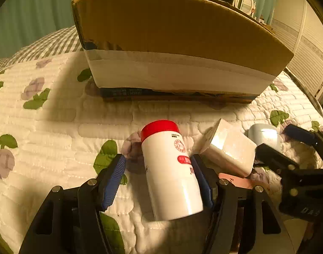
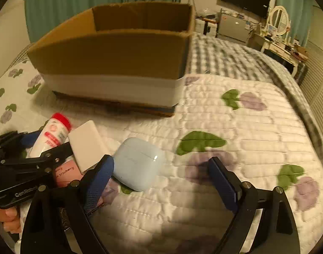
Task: Organize rigid objects
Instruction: 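Grasp the pill bottle with left tool while right grasps the blue earbud case, then carry the pill bottle with left tool while right carries earbud case over the box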
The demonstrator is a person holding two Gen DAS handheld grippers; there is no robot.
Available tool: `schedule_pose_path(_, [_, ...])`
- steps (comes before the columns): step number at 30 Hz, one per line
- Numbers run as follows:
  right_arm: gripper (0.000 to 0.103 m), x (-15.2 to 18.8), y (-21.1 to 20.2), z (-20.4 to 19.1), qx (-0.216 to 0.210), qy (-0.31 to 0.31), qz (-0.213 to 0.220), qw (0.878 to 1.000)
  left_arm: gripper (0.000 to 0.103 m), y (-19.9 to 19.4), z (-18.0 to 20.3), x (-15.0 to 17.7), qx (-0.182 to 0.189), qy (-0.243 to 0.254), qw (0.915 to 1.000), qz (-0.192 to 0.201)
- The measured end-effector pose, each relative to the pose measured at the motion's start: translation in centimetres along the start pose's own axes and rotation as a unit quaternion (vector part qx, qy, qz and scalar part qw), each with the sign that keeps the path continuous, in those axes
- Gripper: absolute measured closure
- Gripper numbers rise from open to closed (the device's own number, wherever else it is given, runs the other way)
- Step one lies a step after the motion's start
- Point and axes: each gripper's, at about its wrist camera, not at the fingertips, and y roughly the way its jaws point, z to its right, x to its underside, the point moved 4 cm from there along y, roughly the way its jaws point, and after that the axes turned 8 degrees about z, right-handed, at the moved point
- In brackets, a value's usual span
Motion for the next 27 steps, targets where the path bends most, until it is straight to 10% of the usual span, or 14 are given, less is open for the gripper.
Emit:
schedule_pose_path(5, [0.016,0.0,1.6,0.1,-0.008,0.014,-0.005,1.000,0.043,0.0,-0.2,0.2,0.006,-0.010,0.9999,0.010])
schedule_pose_path(7, [0.033,0.0,1.9,-0.1,-0.016,0.011,-0.005,1.000,0.062,-0.2,-0.1,0.2,0.011,-0.007,0.9997,0.018])
schedule_pose_path(10, [0.071,0.2,2.2,-0.9,-0.014,-0.011,-0.013,1.000,0.065,-0.7,0.0,0.3,0.010,-0.005,0.9996,0.028])
schedule_pose_path(27, [0.075,0.1,-1.7,0.2,-0.005,0.024,0.015,1.000,0.066,-5.8,-0.9,0.7,-0.012,0.001,0.9975,0.069])
